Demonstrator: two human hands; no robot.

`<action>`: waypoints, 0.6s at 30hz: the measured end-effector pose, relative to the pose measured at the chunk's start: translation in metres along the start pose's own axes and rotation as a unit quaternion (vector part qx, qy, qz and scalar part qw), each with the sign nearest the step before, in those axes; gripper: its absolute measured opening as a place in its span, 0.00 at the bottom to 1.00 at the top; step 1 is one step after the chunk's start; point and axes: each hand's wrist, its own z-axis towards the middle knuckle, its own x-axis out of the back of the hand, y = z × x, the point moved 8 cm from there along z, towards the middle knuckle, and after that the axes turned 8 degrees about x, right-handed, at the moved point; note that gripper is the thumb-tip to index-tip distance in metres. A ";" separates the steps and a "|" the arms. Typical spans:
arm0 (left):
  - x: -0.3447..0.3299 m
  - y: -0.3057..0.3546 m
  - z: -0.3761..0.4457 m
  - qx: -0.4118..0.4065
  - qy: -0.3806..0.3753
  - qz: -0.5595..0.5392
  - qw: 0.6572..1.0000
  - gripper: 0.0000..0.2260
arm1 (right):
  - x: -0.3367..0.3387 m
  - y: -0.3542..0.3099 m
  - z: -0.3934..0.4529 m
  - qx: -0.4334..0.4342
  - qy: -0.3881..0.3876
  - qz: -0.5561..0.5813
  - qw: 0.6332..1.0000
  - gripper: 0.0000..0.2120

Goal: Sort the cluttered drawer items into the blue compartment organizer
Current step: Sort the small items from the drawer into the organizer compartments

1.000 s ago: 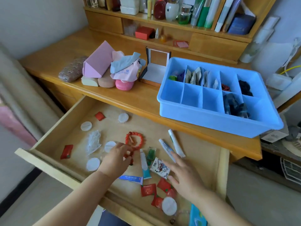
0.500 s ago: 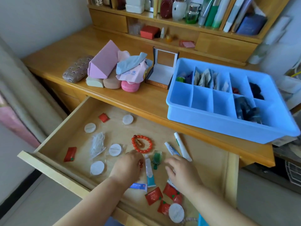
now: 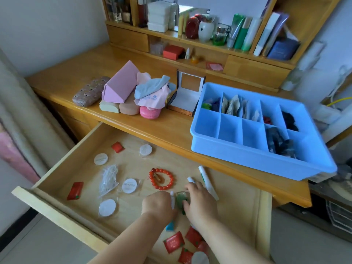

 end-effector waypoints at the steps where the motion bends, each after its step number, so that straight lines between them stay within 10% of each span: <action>1: -0.001 0.002 0.002 0.012 -0.009 -0.011 1.000 0.13 | 0.006 0.000 -0.007 0.009 0.015 0.017 1.000 0.11; 4: -0.003 0.003 0.002 0.042 -0.061 -0.228 0.971 0.17 | 0.015 0.004 -0.025 -0.012 -0.003 0.130 0.991 0.12; 9: 0.006 0.030 -0.025 0.005 -0.299 -0.711 0.637 0.08 | 0.056 -0.006 -0.049 0.027 0.055 0.249 0.966 0.14; 12: 0.028 0.043 -0.037 -0.058 -0.348 -0.738 0.576 0.15 | 0.114 -0.022 -0.065 0.114 0.167 0.197 0.959 0.12; 14: 0.034 0.034 -0.033 -0.046 -0.297 -0.703 0.644 0.16 | 0.171 -0.022 -0.080 0.158 0.298 0.142 0.931 0.10; 16: 0.044 0.010 -0.025 -0.045 -0.157 -0.519 0.839 0.12 | 0.226 -0.006 -0.086 0.142 0.414 0.083 0.895 0.06; 18: 0.047 -0.005 -0.026 -0.084 -0.066 -0.259 0.960 0.06 | 0.264 0.020 -0.074 0.074 0.455 0.041 0.886 0.04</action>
